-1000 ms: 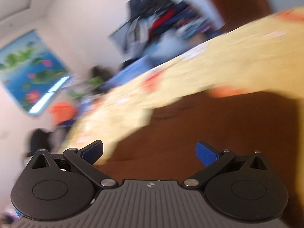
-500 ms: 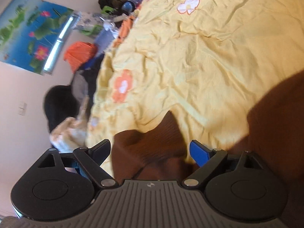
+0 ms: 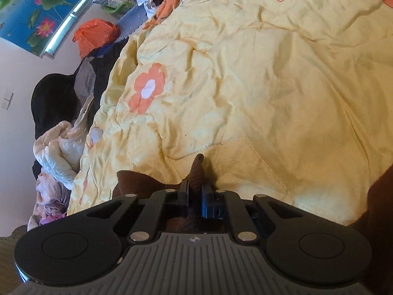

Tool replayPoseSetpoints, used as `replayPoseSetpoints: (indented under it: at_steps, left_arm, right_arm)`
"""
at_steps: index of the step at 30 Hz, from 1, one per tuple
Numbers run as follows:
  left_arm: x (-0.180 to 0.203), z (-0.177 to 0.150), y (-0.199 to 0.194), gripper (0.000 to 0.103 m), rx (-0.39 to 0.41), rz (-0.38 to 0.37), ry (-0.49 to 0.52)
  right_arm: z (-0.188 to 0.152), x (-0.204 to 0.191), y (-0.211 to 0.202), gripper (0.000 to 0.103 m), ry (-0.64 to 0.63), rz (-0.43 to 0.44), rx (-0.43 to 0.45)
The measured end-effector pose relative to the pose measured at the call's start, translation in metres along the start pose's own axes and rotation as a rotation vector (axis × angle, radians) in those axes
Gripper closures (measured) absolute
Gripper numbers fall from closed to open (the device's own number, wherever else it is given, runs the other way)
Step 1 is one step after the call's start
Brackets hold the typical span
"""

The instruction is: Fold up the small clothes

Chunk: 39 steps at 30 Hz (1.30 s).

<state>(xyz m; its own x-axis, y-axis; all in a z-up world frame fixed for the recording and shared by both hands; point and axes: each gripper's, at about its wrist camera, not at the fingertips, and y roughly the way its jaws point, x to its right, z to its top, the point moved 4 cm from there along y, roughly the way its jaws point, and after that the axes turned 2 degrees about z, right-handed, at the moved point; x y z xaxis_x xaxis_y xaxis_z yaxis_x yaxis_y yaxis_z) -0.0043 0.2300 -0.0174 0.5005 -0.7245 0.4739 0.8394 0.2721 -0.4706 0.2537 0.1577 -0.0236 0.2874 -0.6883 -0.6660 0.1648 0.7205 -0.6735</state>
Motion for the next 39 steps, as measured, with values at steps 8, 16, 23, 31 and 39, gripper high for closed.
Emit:
replayPoseSetpoints:
  at_steps: [8, 16, 23, 31, 39]
  left_arm:
    - [0.002, 0.0, 0.001, 0.0, -0.001, 0.009, 0.013]
    - [0.004, 0.0, 0.002, 0.0, -0.003, 0.02, 0.026]
    - [0.011, 0.004, 0.008, 0.0, -0.037, 0.025, 0.045]
    - [0.083, 0.026, 0.075, 0.0, -0.415, -0.268, -0.093]
    - [0.19, 0.005, 0.113, 0.001, -0.49, -0.271, 0.241]
  right_arm:
    - [0.005, -0.072, -0.115, 0.087, -0.141, 0.239, 0.133]
    - [-0.01, 0.004, -0.38, 0.087, -0.15, 0.289, 0.475]
    - [-0.077, 0.18, -0.494, 0.087, 0.176, 0.182, 0.706]
    - [-0.112, 0.269, -0.446, 0.087, 0.363, 0.147, 0.708]
    - [-0.127, 0.287, -0.447, 0.087, 0.383, 0.19, 0.69]
